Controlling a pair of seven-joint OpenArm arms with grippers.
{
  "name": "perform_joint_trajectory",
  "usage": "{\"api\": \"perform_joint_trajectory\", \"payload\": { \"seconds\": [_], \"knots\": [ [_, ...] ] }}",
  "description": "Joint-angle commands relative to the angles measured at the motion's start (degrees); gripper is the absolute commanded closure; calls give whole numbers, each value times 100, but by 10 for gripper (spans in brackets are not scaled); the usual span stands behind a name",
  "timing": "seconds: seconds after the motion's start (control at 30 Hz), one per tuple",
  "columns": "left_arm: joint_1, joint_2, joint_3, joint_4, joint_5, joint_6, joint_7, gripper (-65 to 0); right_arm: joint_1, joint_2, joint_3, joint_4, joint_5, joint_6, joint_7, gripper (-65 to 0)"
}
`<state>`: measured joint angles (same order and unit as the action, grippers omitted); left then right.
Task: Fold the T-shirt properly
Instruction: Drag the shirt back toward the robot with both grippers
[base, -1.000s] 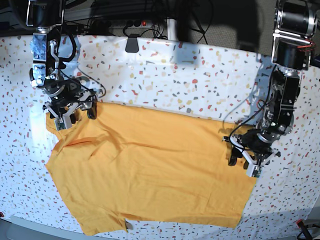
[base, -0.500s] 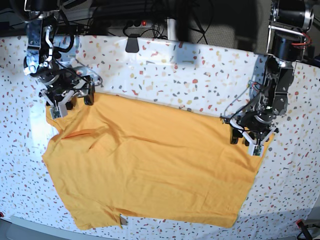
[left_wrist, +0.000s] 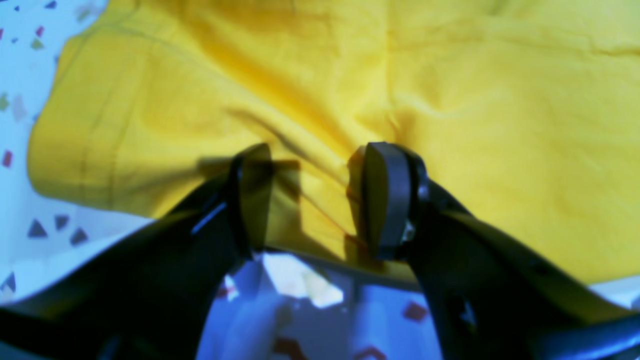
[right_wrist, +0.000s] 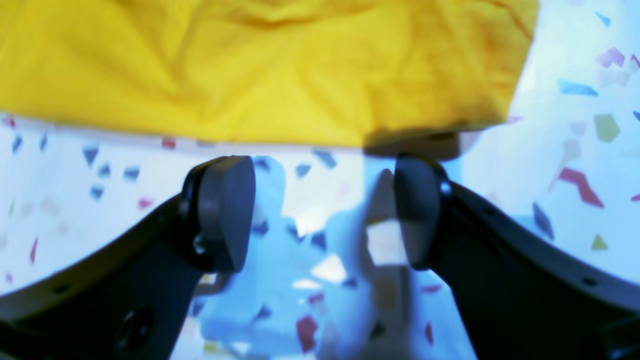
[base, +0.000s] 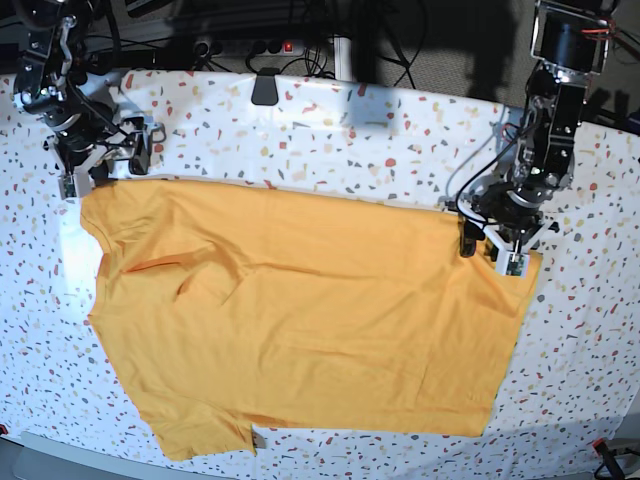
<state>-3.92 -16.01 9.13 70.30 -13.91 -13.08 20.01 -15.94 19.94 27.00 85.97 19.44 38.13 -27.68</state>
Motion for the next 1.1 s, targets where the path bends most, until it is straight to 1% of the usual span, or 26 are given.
{"api": "perform_joint_trajectory", "payload": {
  "seconds": [0.0,0.1,0.17,0.27,0.4,0.5,0.6,0.7,0.83,0.97,1.07],
  "knots": [
    [37,-7,46,26,44,-83,553,-290,20,83,42,269,96,92,107,-430],
    [24,-7,46,94,44,-83,625,-290,22,85,42,798,98,90,66,-430],
    [31,-7,46,94,42,-83,656,-290,55,85,42,1123,210,87,83,-430],
    [24,-7,46,94,42,-83,629,-290,317,66,33,1167,184,87,260,-430],
    [26,-4,46,94,42,-81,588,-290,968,-28,-33,514,-234,85,348,-430],
    [28,-7,46,94,42,-81,597,-290,1405,-39,-223,-138,-455,85,476,-430],
    [31,-7,46,94,42,-81,656,-290,1714,-24,-610,-809,-1067,85,520,-430],
    [31,-7,46,114,42,-83,743,-290,1681,26,-970,-1154,-1335,72,632,-430],
    [44,-13,46,286,42,-81,1086,-290,1423,72,-999,-1099,-1322,68,629,-430],
    [138,-24,46,612,42,-74,1438,-290,1137,238,-966,-1036,-1281,61,621,-430],
    [339,-28,46,949,44,168,1567,-290,874,393,-960,-1036,-1283,42,623,-430]
  ]
}}
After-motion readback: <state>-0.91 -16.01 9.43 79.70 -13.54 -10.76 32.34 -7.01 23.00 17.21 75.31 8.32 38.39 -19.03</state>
